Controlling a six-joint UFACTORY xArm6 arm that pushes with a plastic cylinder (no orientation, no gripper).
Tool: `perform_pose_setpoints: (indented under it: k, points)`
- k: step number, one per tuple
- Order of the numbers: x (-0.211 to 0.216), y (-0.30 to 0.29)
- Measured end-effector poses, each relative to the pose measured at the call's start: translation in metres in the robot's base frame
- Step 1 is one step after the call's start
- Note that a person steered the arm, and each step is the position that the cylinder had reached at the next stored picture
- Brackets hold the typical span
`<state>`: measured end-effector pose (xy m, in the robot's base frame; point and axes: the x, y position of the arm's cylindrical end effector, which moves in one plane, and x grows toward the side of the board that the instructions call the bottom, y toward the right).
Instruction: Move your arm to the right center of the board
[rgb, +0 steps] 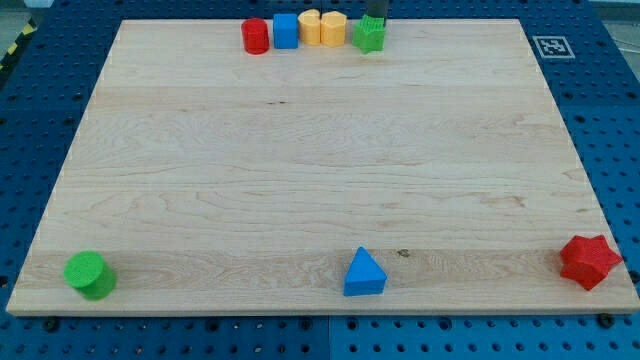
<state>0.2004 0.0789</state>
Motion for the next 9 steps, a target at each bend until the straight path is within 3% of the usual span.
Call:
perform_pose_setpoints:
  k: [2,7,9]
  points:
    - [0.020,0.052]
    - [0.042,0.055]
    - [0.103,0.080]
